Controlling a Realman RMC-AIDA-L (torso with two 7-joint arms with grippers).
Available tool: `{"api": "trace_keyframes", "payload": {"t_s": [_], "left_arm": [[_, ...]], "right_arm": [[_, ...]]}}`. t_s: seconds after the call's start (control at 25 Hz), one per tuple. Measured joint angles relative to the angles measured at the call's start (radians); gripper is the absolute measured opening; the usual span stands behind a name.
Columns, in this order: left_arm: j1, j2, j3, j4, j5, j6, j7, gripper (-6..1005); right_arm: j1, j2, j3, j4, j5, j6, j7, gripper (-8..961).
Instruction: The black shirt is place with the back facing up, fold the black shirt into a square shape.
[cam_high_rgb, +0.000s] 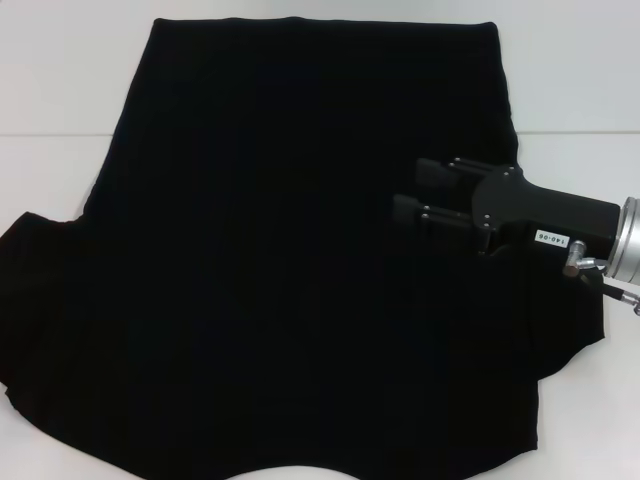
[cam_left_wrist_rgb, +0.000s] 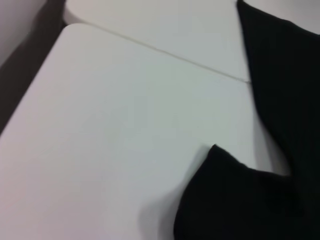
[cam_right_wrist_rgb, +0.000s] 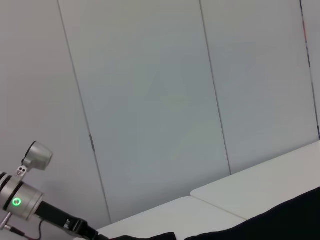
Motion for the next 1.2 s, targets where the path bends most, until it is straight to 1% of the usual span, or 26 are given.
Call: {"api": "trace_keyframes", "payload": {"t_s": [0.28,0.36,0.48,0.6,0.72,0.84,0.92,1.08,1.2], "left_arm": [[-0.049,0.009,0.014,-0.032,-0.057,0.004,0.023,0],[-0.071,0.014,0.025,-0.052,-0.074,0.014,0.034,3],[-0.103,0.016,0.037,-0.074,-0.080,0.035,0.053,13],[-0.119,0.011,0.038,-0.083,-0.109,0.086,0.090,23],[-0.122,0.009,0.038,-0.100,-0.165,0.158,0.138,32],[-0.123,0.009,0.040,-0.134,-0.205,0.199,0.178,42],[-0.125,0.006,0.047,-0.167,-0.216,0.203,0.207,49],[-0.133,-0.009,0.057,-0.238,-0.243,0.192,0.263,62],[-0.141,-0.030,0.064,-0.277,-0.263,0.204,0.317,71]], "right_arm": [[-0.002,0.000,0.000,0.000,0.000,0.000,0.000,714],[-0.006,0.000,0.000,0.000,0.000,0.000,0.000,714],[-0.010,-0.001,0.000,0.000,0.000,-0.004,0.000,714],[-0.015,-0.001,0.000,0.000,0.000,-0.008,0.000,714],[-0.020,-0.003,0.001,0.000,0.000,-0.010,-0.001,714],[-0.022,-0.003,0.001,0.000,-0.004,-0.003,-0.005,714],[-0.024,-0.003,0.001,0.000,-0.005,0.001,-0.009,714],[-0.030,-0.005,0.004,0.000,-0.004,0.001,-0.010,714],[-0.032,-0.007,0.007,0.000,-0.003,0.002,-0.010,714]]}}
